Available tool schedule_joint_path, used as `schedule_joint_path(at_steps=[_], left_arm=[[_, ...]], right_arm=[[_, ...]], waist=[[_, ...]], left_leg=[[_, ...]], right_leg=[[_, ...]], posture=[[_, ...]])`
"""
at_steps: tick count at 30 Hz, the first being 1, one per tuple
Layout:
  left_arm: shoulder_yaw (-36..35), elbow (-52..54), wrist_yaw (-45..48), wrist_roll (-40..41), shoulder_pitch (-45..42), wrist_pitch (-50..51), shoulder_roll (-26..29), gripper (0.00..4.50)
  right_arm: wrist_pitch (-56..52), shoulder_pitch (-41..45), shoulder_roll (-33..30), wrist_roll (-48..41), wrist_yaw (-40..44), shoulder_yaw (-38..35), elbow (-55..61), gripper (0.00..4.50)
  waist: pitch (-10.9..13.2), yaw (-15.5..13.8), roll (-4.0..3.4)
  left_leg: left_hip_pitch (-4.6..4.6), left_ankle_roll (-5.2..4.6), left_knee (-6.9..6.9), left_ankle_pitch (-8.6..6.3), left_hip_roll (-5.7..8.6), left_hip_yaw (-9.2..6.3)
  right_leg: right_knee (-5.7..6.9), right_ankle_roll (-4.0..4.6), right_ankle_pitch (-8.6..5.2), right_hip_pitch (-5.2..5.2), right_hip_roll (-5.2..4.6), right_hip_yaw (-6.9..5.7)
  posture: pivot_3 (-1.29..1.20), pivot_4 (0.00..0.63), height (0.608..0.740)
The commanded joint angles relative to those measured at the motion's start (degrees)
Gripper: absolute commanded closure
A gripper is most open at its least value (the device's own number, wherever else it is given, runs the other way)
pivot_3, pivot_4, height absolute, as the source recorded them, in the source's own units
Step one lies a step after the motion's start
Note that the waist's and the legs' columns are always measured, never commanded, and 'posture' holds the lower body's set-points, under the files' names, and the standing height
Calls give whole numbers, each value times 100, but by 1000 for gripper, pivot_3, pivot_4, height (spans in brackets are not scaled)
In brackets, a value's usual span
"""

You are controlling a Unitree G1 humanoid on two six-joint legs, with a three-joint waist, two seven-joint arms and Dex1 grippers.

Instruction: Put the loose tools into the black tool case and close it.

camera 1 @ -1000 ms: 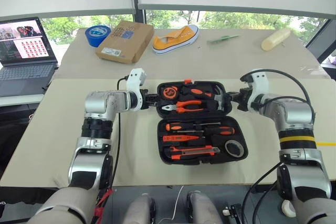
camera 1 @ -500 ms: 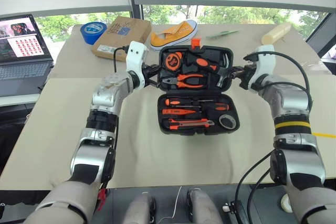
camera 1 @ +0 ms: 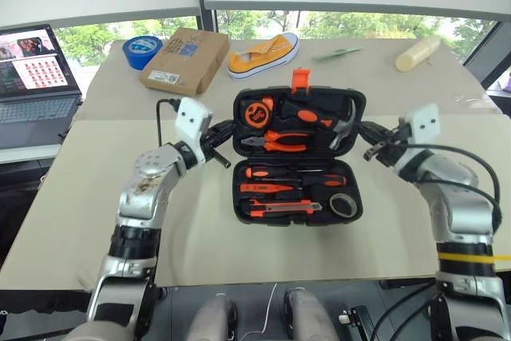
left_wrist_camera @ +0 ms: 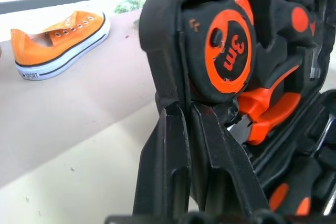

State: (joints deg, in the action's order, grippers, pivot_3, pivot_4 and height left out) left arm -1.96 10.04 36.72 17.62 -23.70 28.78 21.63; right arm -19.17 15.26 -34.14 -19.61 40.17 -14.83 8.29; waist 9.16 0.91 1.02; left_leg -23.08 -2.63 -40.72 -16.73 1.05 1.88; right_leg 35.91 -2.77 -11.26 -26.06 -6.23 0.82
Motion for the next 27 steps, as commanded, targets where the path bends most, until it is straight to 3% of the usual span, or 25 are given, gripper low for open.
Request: schedule_joint_path(at_steps=[1,5,7,9,12,17,22,27], left_arm=[[-355,1102,-58,439,725,563,265,2757],[-767,1744,-140,717,1429,929,576,1224],[-1086,1849,-186,825,1701,1068,734,508],[-1248,1803,-221,839,1783,1078,872,72],[-1168,1705,-209,1032,1533,1358,948,72],[-1063,1259,-546,1252,757,1957,802,72],[-654,540,-721,1243,-134,2669,748,72],[-363,-744,-926,1219,-1382,3358,305,72]], right_arm=[[-27,-652,-303,-615,346,-706,1118,2554],[-458,-1466,-576,-1159,475,-1300,1752,1151],[-917,-1994,-708,-1575,568,-1602,2075,442],[-1147,-2256,-760,-1779,496,-1737,2206,50],[-1326,-2306,-902,-1643,385,-1541,2135,50],[-1788,-1694,-952,-1604,-52,-1154,1946,50],[-2241,-778,-930,-1540,-420,-682,1513,50],[-2710,518,-837,-1241,-801,-23,473,50]], waist=[[1,6,0],[3,-30,4],[4,-77,4],[4,-106,4],[4,-128,4],[4,-154,5],[4,-146,6],[7,-160,10]], left_leg=[[-1,-4,0,-3,2,0],[-6,-55,-22,-32,6,1],[50,-58,-21,-34,5,-6],[125,-71,-2,-45,-2,-15],[155,-74,-3,-47,2,-17],[157,-68,-4,-43,7,-17],[157,-63,-4,-40,11,-18],[139,-62,-10,-38,20,-21]], right_leg=[[-3,0,0,-2,0,3],[-2,-1,5,3,-11,3],[-21,0,5,75,-12,-6],[-72,2,2,157,-6,-17],[-86,2,2,192,-6,-17],[-80,1,3,188,-3,-17],[-80,1,3,188,-2,-15],[-83,-1,6,180,-3,-19]], posture=[[0,150,735],[0,150,735],[0,150,735],[0,150,735],[0,150,735],[0,150,735],[0,150,735],[0,150,735]])
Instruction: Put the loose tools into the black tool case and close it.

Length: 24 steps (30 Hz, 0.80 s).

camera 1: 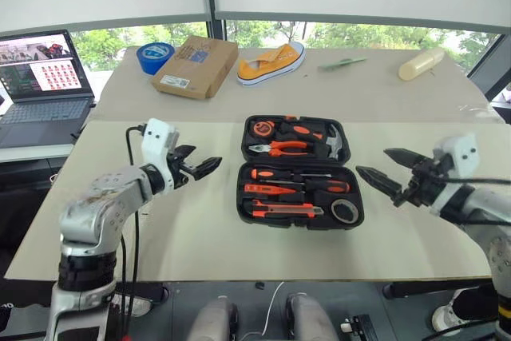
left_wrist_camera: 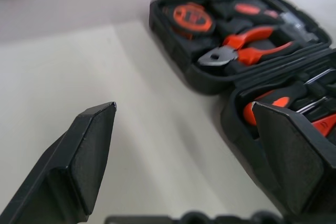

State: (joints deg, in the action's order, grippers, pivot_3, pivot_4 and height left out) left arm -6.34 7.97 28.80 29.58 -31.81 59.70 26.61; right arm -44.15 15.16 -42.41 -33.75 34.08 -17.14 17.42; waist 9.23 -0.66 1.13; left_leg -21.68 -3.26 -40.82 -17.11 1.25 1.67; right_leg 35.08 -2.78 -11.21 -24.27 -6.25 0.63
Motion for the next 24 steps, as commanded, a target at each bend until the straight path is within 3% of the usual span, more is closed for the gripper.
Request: schedule_joint_path(at_steps=[1,8,16,18,21,24], left_arm=[[99,-970,-236,-42,-891,302,-364,72],[356,-2977,-287,-516,-2031,-393,-945,72],[101,-4512,-408,-705,-2800,-985,-1383,72],[55,-4761,-425,-757,-2905,-1112,-1422,0],[-83,-5033,-473,-726,-3026,-1184,-1501,755],[-30,-5065,-385,-787,-3030,-1167,-1498,2000]], right_arm=[[-362,892,59,242,-285,369,-796,50],[-353,2376,525,979,-611,1098,-2851,50],[345,3152,759,1748,-431,1533,-4581,50],[479,3296,822,1816,-426,1495,-4906,572],[666,3450,897,1902,-371,1482,-5238,1438],[729,3526,942,1925,-306,1479,-5355,2520]], waist=[[0,0,0],[-1,78,1],[-1,138,1],[-1,149,1],[-1,148,1],[-1,134,1]], left_leg=[[1,0,1,0,-1,-2],[-42,44,8,27,10,-2],[-108,50,3,31,17,3],[-108,51,3,31,17,3],[-107,54,0,33,18,2],[-107,57,-3,35,20,0]], right_leg=[[-2,0,0,2,0,-1],[-3,-5,2,-27,1,-7],[3,-17,9,-98,-16,-7],[3,-19,10,-97,-17,-7],[4,-23,13,-93,-19,-6],[4,-29,17,-90,-23,-5]], posture=[[0,150,735],[0,150,735],[0,150,735],[0,150,735],[0,150,735],[0,150,735]])
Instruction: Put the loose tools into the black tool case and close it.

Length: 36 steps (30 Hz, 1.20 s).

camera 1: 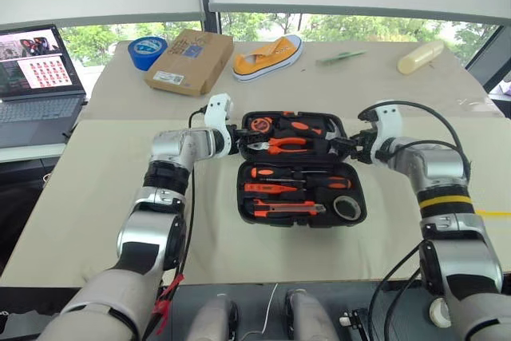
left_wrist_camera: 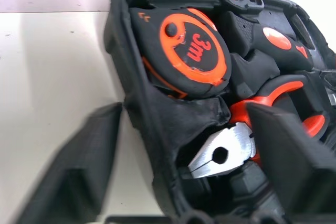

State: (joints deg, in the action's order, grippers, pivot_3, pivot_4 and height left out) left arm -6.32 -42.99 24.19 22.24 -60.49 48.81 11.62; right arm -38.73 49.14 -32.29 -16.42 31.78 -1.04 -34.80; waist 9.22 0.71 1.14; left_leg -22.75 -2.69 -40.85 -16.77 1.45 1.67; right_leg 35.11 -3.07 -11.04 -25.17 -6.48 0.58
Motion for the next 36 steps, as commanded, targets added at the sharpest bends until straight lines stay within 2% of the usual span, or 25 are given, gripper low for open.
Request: schedule_joint_path(at_steps=[1,4,7,24,32,36], left_arm=[[-19,31,93,-72,-157,-77,3,2283],[-27,76,119,-109,-108,-45,16,3524],[-15,174,177,-147,-53,-17,37,4452],[140,959,596,-168,294,-78,103,4452],[336,2148,911,-296,807,-1383,115,4452],[385,2394,958,-388,871,-1894,79,4452]], right_arm=[[192,143,-61,197,-60,-133,-149,2773],[212,170,-24,211,-41,-174,-151,3615],[218,204,18,227,-25,-263,-148,4481],[708,115,-47,521,151,-192,167,4481],[1506,32,15,424,59,-513,709,4481],[1913,55,77,422,-40,-626,814,4481]], waist=[[0,0,0],[0,-1,0],[-1,-2,-2],[-1,12,-2],[-1,3,-2],[0,13,-2]], left_leg=[[0,0,0,0,2,-1],[0,0,0,0,3,-1],[2,0,2,0,2,-2],[-5,2,2,1,4,-3],[-27,8,1,4,6,-2],[-69,15,-6,10,11,6]], right_leg=[[0,-1,1,0,-1,0],[1,-4,3,0,-3,2],[3,-4,3,0,-2,2],[3,-5,4,-9,-5,4],[4,-5,4,-32,-7,5],[24,-4,6,-90,-8,16]], posture=[[0,150,735],[0,150,735],[0,150,735],[0,150,735],[0,150,735],[0,150,735]])
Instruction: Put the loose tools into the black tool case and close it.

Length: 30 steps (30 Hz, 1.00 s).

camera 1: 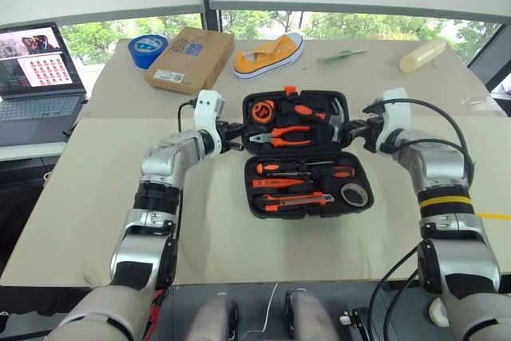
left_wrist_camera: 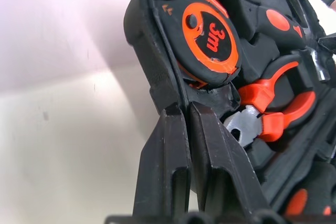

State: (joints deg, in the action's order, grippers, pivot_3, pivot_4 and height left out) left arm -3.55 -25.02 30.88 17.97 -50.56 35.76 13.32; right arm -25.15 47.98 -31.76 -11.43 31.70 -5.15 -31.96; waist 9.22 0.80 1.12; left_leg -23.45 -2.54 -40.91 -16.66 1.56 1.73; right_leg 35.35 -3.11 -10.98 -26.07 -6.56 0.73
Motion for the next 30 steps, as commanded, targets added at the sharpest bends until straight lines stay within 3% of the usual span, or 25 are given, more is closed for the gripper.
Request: schedule_joint_path(at_steps=[1,5,12,28,29,30], left_arm=[[147,667,321,6,-77,-725,-88,4452],[374,1098,463,-172,313,-1185,-15,4452],[660,2215,412,-608,1633,-1892,303,4452],[267,3743,-91,-519,3213,-1489,555,4452],[213,3872,-132,-468,3340,-1393,567,3777],[160,4017,-145,-418,3487,-1311,610,3565]], right_arm=[[633,160,41,-83,-38,-237,558,4481],[851,-59,80,-120,-11,-291,838,4481],[943,-1235,144,-301,-39,-540,2244,4481],[2148,-3775,-68,-397,302,-1168,4131,4481],[2202,-3994,-101,-423,349,-1248,4252,4500],[2309,-4261,-145,-422,416,-1325,4404,4500]], waist=[[0,8,0],[0,36,0],[0,30,-1],[-2,7,-4],[-3,0,-5],[-4,-8,-7]], left_leg=[[-4,1,1,1,0,2],[-3,1,7,1,1,2],[-2,0,10,1,-1,2],[33,-9,7,-4,-8,9],[33,-10,8,-4,-8,8],[36,-12,8,-6,-9,9]], right_leg=[[4,0,0,-8,0,1],[3,0,0,-13,3,0],[1,0,0,-14,2,1],[33,1,-1,-4,10,11],[34,1,-1,-4,9,12],[34,1,-1,-3,9,11]], posture=[[0,150,735],[0,150,735],[0,150,735],[0,150,735],[0,150,735],[0,150,735]])
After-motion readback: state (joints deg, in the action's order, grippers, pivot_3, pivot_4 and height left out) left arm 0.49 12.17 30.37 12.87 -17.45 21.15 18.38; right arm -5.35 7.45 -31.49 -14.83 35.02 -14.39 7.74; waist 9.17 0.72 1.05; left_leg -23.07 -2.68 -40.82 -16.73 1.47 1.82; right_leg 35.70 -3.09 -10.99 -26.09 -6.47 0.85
